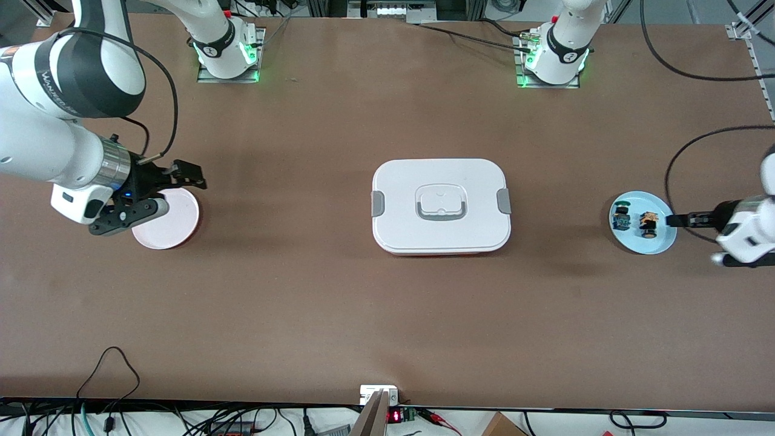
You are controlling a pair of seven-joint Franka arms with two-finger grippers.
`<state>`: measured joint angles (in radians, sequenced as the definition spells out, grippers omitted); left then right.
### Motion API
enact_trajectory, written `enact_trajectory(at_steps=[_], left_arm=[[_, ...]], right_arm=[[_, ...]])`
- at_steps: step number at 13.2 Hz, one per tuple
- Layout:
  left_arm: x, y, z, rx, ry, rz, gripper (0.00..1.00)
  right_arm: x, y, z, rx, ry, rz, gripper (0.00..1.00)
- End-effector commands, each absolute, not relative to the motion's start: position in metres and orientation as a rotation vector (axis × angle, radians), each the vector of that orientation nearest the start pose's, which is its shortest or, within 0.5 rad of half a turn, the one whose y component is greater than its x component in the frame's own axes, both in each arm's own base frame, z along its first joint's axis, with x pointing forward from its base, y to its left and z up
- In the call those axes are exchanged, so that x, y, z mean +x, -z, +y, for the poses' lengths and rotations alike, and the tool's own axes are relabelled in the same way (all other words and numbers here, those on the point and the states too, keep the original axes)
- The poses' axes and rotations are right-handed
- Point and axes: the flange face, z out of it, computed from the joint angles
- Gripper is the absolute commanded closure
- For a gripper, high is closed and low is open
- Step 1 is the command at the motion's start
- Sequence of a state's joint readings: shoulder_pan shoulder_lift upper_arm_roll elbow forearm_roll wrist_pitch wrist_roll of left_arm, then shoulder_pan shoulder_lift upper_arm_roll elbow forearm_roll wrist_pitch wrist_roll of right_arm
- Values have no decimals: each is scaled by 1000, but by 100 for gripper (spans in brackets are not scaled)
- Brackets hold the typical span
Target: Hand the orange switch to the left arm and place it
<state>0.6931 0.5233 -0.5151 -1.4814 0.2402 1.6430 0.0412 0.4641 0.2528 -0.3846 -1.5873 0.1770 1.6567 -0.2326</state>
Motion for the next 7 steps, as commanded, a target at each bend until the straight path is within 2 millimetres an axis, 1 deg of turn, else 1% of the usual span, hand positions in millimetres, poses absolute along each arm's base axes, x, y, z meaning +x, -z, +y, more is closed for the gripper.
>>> enact_trajectory(at_steps=[1,2,3,4,5,6,7], left_arm=[[640,-456,179,-3251,-434,-167,0],[641,-474,166,-3254,-441,-124,0],[640,-489,156,-3257,-453,-94,0],[638,-509,144,-3255,-442,-61,0],[633,-534,116,-3223,-404,-8,0],[630,-559,80,-3190,-347,56,0],[625,-579,51,-3155,-304,95,0]], right_arm=[[599,-498,53,-3091,-349,-172,0],[595,-503,47,-3078,-376,-131,0],[593,-507,39,-3065,-416,-125,0],[591,-515,36,-3087,-412,-135,0],[589,-527,30,-3112,-372,-131,0],[585,-539,25,-3127,-343,-121,0],[581,-544,18,-3127,-343,-109,0]])
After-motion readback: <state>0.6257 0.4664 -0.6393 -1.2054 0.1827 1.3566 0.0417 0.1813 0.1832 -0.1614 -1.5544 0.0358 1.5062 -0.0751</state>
